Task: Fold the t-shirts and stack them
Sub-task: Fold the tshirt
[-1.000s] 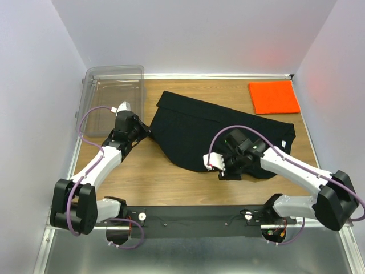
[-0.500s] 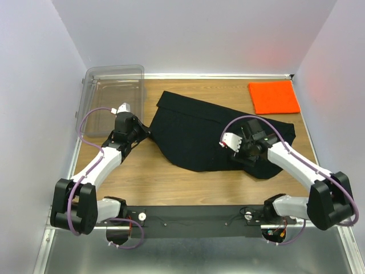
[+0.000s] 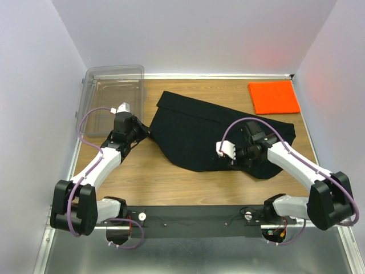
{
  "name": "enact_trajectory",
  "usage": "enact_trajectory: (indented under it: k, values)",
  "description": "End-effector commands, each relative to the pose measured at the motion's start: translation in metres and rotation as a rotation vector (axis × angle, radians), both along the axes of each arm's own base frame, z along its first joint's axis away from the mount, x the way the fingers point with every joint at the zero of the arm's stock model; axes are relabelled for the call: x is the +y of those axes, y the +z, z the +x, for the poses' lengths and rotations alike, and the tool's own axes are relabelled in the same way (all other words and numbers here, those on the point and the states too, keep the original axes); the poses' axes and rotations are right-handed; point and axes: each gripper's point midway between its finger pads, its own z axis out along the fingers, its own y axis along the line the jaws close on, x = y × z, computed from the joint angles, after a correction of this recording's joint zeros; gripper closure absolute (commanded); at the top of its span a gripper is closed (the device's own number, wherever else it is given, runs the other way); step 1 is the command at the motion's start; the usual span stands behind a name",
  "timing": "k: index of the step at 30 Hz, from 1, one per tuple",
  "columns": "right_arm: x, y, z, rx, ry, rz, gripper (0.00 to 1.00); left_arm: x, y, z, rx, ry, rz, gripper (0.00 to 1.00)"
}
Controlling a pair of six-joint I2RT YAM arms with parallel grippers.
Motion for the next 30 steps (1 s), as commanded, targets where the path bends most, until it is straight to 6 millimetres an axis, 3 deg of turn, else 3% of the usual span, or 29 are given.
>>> enact_trajectory:
  k: [1, 17, 20, 24, 26, 28, 30]
  values:
    - [0.001, -0.014, 0.003, -0.006, -0.006, 0.001, 0.37, 0.000, 0.007, -0.003, -0.030, -0.020, -0.011, 1.00]
    - [-0.003, -0.043, 0.012, 0.006, -0.056, -0.034, 0.45, 0.000, 0.004, -0.008, -0.029, -0.024, -0.028, 1.00]
    - [-0.004, -0.044, 0.017, -0.004, -0.077, -0.040, 0.55, 0.000, 0.004, -0.008, -0.030, -0.027, -0.030, 1.00]
    - [-0.003, -0.034, 0.022, -0.037, -0.097, -0.028, 0.58, 0.000, 0.004, -0.008, -0.030, -0.027, -0.030, 1.00]
    - [-0.004, -0.025, 0.027, -0.068, -0.109, -0.026, 0.64, 0.000, 0.004, -0.008, -0.032, -0.028, -0.029, 1.00]
    - [-0.004, -0.016, 0.031, -0.095, -0.127, -0.015, 0.80, 0.002, 0.005, -0.007, -0.033, -0.026, -0.027, 1.00]
    - [-0.003, -0.007, 0.034, -0.116, -0.147, 0.001, 0.85, 0.002, 0.004, -0.008, -0.032, -0.027, -0.026, 1.00]
